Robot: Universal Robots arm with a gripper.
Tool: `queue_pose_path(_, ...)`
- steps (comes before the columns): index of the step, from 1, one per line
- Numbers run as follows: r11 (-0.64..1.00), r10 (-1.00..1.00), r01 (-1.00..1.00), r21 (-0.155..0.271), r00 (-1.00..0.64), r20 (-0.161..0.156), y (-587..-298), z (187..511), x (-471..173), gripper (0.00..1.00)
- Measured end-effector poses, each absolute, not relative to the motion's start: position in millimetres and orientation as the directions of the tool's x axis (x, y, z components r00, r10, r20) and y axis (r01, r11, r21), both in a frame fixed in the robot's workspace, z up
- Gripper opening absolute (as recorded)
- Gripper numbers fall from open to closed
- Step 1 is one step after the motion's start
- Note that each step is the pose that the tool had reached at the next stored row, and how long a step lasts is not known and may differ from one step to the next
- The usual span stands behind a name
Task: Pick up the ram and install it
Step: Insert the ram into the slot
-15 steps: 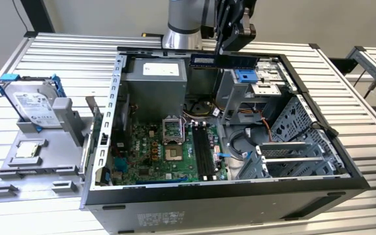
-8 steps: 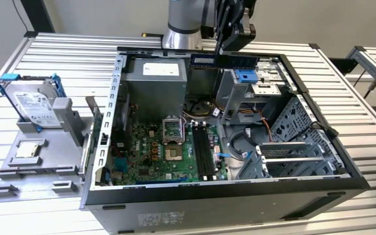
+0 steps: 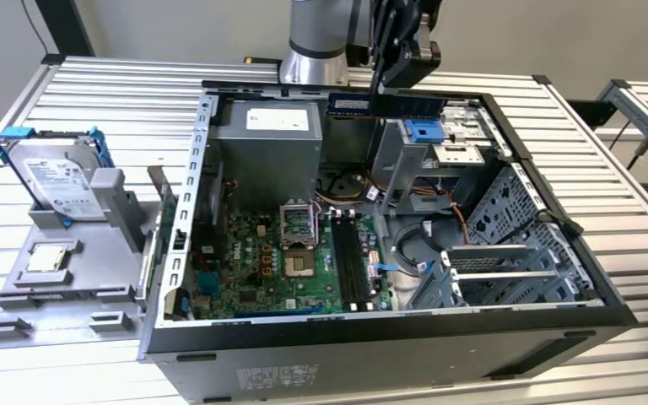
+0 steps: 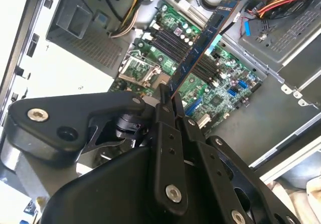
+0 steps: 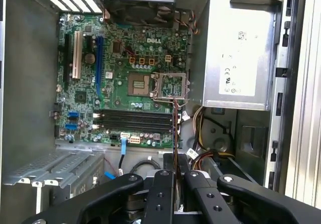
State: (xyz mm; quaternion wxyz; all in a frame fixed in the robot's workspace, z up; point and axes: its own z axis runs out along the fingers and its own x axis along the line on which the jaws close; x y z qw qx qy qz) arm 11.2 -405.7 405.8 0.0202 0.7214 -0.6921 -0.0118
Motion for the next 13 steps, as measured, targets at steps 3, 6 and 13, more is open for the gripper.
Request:
queue_pose_path(3, -0.04, -0.999, -0.998, 0.045, 0.04, 0.011, -405.6, 405.9, 11.2, 0.0)
queue_pose_path(6, -0.01, -1.0, -0.999, 0.045, 0.01, 0.011, -405.6, 405.9, 11.1, 0.0)
queue_pose_path(13, 0.063, -0.998, -0.997, 0.045, -0.063, 0.011, -405.6, 405.9, 11.2, 0.0)
